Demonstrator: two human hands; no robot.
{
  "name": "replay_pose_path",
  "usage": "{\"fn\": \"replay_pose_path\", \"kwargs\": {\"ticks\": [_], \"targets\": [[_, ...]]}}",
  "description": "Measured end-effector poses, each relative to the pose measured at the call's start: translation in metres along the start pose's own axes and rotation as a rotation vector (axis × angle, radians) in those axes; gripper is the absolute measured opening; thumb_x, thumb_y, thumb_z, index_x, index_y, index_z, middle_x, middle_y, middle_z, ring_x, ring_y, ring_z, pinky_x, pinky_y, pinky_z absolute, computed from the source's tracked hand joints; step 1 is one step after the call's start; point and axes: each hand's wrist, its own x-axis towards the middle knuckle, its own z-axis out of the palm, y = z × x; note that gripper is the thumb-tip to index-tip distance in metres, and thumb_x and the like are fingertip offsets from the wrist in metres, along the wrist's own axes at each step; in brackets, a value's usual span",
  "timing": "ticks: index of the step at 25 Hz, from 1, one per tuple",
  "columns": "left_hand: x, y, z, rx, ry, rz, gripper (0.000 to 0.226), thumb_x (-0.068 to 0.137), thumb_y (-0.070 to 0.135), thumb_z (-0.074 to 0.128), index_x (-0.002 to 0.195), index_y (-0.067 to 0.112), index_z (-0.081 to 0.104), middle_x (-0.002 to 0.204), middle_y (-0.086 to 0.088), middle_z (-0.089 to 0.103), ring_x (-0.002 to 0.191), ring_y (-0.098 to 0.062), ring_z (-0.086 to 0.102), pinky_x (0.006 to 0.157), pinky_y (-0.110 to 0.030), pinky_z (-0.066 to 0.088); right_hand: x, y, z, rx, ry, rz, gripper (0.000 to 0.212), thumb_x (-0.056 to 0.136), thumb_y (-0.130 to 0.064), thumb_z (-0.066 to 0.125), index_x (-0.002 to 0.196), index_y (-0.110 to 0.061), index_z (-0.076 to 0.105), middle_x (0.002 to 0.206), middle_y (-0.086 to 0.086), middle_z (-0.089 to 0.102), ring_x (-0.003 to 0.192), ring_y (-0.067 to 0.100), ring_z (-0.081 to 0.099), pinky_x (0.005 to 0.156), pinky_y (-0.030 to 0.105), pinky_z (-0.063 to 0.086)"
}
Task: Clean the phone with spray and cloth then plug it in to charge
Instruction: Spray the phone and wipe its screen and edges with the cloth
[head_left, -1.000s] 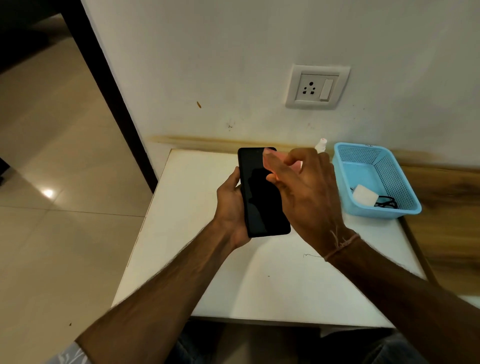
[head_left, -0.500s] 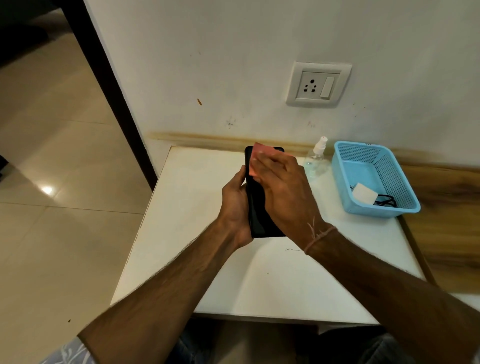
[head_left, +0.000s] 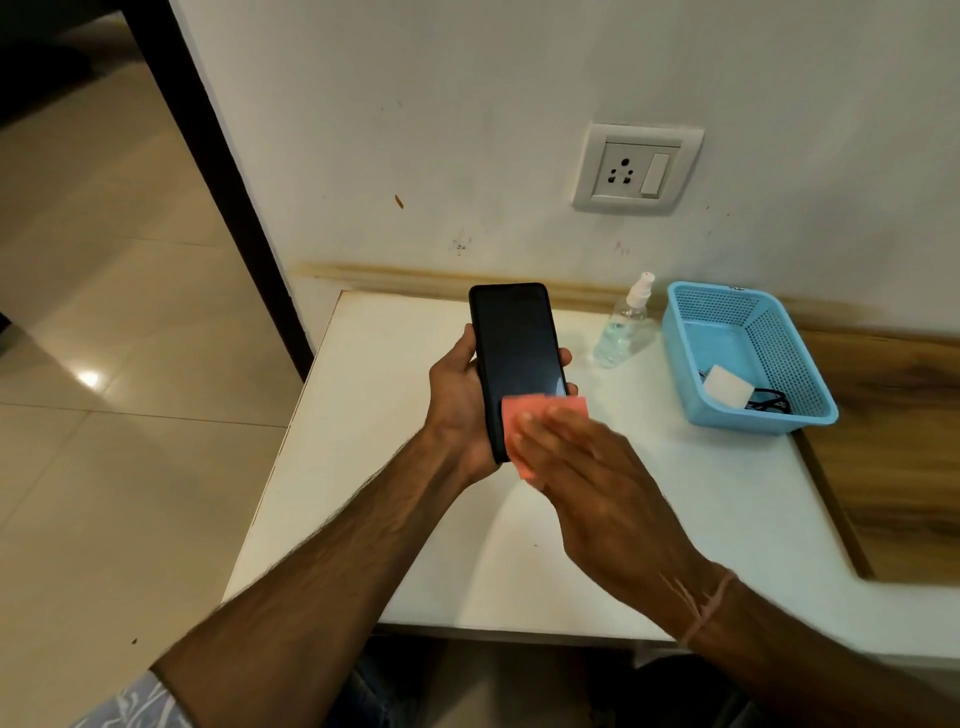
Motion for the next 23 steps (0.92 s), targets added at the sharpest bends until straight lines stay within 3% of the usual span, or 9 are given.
{"fn": "replay_pose_path", "kwargs": {"ticks": [3,5,8,12,15,18,20,23], "targets": [[-0.001,-0.003,0.001,0.082,0.044,-0.039,0.072,0.098,0.064,0.035,0.129,0.008,0.068,0.11,-0.015,0.072,0.09,-0.029,0.072,0.08,-0.036,0.058,0.049,0.006,-0.007,0.022,0.054,0.168,0.044,0.1,-0.021,0.036,0.139,-0.004,0.048,0.144,0.012,0.048,0.138,0.03,0.04,0.115,0.042,0.031],[-0.001,-0.004,0.002,0.09,0.056,-0.046,0.07,0.098,0.063,0.036,0.124,0.008,0.071,0.112,-0.014,0.073,0.095,-0.028,0.073,0.081,-0.034,0.059,0.065,-0.003,-0.008,0.081,0.065,0.248,0.043,0.099,-0.021,0.041,0.135,-0.002,0.053,0.142,0.013,0.051,0.139,0.03,0.039,0.115,0.042,0.031],[-0.003,-0.003,0.002,0.061,-0.006,-0.06,0.081,0.097,0.065,0.034,0.138,-0.001,0.058,0.118,-0.019,0.066,0.096,-0.036,0.065,0.093,-0.043,0.051,0.039,-0.022,-0.008,0.159,-0.008,0.19,0.044,0.099,-0.019,0.046,0.141,-0.006,0.047,0.149,0.008,0.043,0.145,0.024,0.029,0.115,0.043,0.033],[0.0,-0.001,0.0,-0.029,-0.07,-0.046,0.077,0.098,0.063,0.033,0.141,0.001,0.054,0.118,-0.02,0.062,0.094,-0.038,0.059,0.089,-0.046,0.051,-0.008,-0.018,-0.019,0.047,-0.123,-0.038,0.048,0.1,-0.022,0.041,0.146,-0.008,0.038,0.154,0.006,0.036,0.145,0.023,0.027,0.112,0.044,0.036],[0.002,-0.004,0.001,0.046,-0.021,-0.042,0.077,0.097,0.066,0.035,0.139,0.006,0.059,0.122,-0.02,0.066,0.099,-0.034,0.064,0.091,-0.044,0.051,0.01,0.003,-0.022,0.055,-0.072,0.09,0.047,0.1,-0.019,0.041,0.145,-0.006,0.041,0.153,0.008,0.036,0.145,0.023,0.026,0.112,0.043,0.036],[0.002,-0.009,0.003,0.125,0.046,-0.062,0.071,0.096,0.068,0.038,0.131,0.013,0.068,0.129,-0.015,0.068,0.11,-0.033,0.067,0.095,-0.044,0.053,0.052,0.014,-0.019,0.13,-0.004,0.257,0.047,0.101,-0.023,0.037,0.144,-0.005,0.041,0.153,0.006,0.034,0.146,0.02,0.024,0.117,0.038,0.026],[0.0,-0.007,0.002,0.098,0.03,-0.072,0.074,0.095,0.067,0.038,0.134,0.01,0.065,0.132,-0.016,0.066,0.111,-0.033,0.067,0.095,-0.043,0.053,0.056,0.006,-0.011,0.165,-0.014,0.238,0.046,0.1,-0.021,0.04,0.144,-0.005,0.041,0.153,0.008,0.035,0.146,0.022,0.023,0.119,0.035,0.02],[-0.001,-0.003,0.001,0.026,-0.014,-0.053,0.081,0.096,0.065,0.035,0.142,0.001,0.053,0.126,-0.02,0.062,0.098,-0.038,0.063,0.09,-0.047,0.053,0.018,-0.016,-0.009,0.124,-0.133,0.075,0.051,0.1,-0.024,0.038,0.148,-0.01,0.032,0.156,0.004,0.031,0.147,0.02,0.021,0.119,0.037,0.024]]}}
